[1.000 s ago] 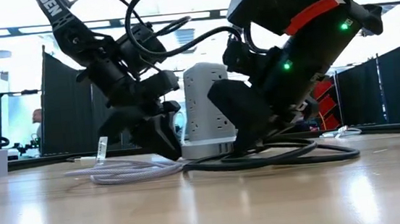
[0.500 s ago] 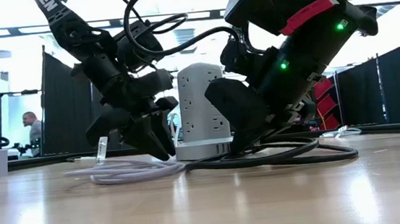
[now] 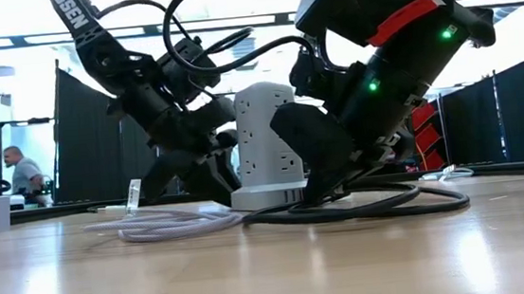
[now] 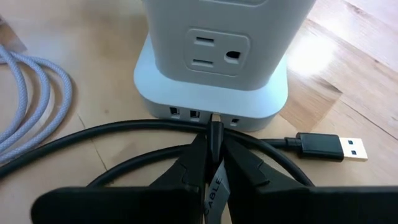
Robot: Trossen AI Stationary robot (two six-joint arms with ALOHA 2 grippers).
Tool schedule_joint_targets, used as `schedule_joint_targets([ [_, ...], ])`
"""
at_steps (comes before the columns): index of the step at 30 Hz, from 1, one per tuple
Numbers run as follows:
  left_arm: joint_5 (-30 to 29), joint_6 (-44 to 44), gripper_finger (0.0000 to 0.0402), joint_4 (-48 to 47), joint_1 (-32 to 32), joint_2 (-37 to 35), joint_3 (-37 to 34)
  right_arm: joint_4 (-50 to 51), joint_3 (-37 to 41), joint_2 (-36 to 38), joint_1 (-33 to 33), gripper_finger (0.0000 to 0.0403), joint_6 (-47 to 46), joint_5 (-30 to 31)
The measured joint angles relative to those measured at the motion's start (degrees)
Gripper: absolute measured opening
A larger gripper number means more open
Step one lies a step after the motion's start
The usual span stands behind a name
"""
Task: Plug in charger cables
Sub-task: Insert the right black charger cable into the top white outlet extension
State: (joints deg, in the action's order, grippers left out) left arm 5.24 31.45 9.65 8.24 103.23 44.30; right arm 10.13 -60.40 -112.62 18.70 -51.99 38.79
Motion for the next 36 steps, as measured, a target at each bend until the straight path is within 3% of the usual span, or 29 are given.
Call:
schedule_joint_targets([
  [11, -0.4, -0.5, 0.0063, 0.8, -2.1, -0.1, 0.3, 0.1, 0.0, 0.2, -2.1, 0.0022, 3.4, -1.4],
  [18, -0.1, -0.5, 0.0063, -0.5, -2.3, -0.1, 0.4, -0.2, 0.1, 0.2, -2.5, 0.0022, -2.3, -1.1],
  [27, 0.0, -0.9, 0.0059, -0.4, -2.3, -0.1, 0.3, 0.1, 0.5, -1.3, -2.8, 0.0022, -5.0, 6.1],
  [32, 0.1, -3.1, 0.0047, -0.4, -2.3, -0.1, 0.3, -0.1, 0.0, -2.5, -2.1, 0.0022, -7.7, 6.9],
  [36, -0.3, -2.0, 0.0038, -0.7, -2.3, -0.2, 0.3, 1.1, -0.4, -1.5, -1.2, 0.0022, -3.9, 5.9],
])
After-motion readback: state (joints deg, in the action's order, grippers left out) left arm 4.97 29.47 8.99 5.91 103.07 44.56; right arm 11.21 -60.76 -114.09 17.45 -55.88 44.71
